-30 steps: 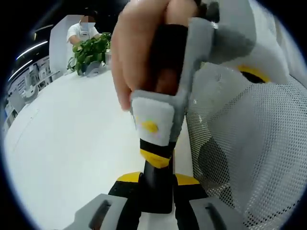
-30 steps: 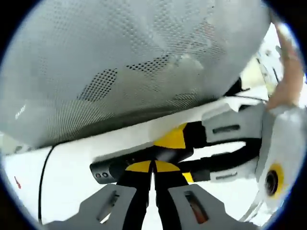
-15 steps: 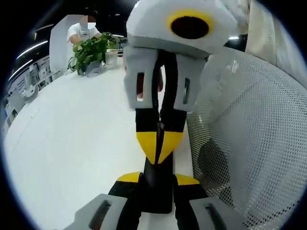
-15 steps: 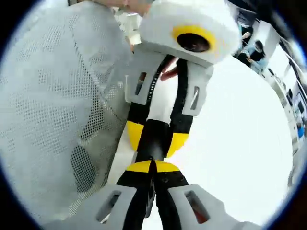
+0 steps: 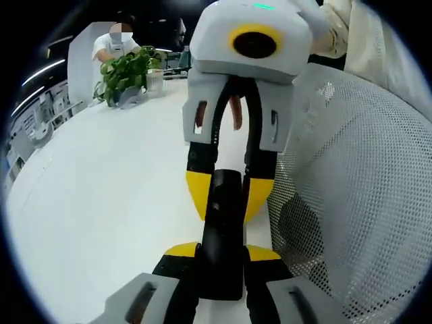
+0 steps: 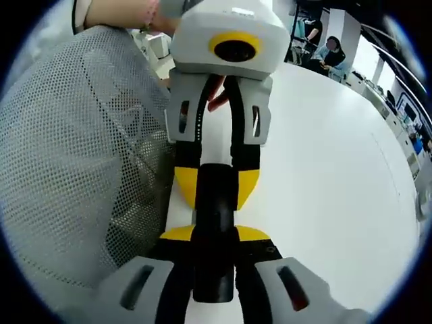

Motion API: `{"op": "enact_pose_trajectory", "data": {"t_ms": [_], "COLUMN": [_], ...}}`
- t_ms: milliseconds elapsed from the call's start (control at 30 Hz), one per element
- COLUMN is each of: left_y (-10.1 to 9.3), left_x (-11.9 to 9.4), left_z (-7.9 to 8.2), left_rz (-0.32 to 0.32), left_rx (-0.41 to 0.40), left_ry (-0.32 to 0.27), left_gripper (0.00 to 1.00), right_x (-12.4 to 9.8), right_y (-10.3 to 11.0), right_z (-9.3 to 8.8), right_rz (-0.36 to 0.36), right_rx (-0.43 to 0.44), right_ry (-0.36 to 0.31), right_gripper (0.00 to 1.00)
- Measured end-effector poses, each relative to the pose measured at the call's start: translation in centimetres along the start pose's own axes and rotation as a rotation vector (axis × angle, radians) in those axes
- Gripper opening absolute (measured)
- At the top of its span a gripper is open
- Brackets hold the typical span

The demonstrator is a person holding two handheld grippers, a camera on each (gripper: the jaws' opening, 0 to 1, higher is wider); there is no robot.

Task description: Press the specified remote control buttons in sequence, fully releasing each button before pressing the next.

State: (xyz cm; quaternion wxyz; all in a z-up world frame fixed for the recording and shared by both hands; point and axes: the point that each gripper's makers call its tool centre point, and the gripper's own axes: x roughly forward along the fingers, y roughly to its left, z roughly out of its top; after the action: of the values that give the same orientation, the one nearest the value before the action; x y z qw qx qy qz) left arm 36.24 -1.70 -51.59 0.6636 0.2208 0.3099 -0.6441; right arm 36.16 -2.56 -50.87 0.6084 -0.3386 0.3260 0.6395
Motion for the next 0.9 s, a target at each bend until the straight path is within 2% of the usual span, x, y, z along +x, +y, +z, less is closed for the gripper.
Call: {"op": "enact_pose_trajectory", "data": {"t_ms": [300,400,700,900], "left_y": [0.1,0.1,0.1,0.0], "left_x": [0.0,0.0,0.0,0.0], "left_z": [-0.1,-0.1,-0.2,-0.2], "left_rz": [0.000,0.001,0.003,0.002], "left_rx": [0.015,0.017,0.023,0.024], "left_ry": [0.008,0.009,0.012,0.012], "left_gripper": [0.25,0.25,0.25,0.25], "right_x": [-0.5,-0.5,-1.8,-2.1], "right_y": [0.0,0.0,0.1,0.0], "right_z": [-0.9,-2.3,-4.5,-5.3], "right_rz": [-0.005,-0.015,-0.043,-0.063], "right_rx": [0.045,0.032,0.079,0.100], "right_ry": [-0.007,0.043,0.054,0.065], "right_gripper": [0.23,0.24,0.24,0.25]}}
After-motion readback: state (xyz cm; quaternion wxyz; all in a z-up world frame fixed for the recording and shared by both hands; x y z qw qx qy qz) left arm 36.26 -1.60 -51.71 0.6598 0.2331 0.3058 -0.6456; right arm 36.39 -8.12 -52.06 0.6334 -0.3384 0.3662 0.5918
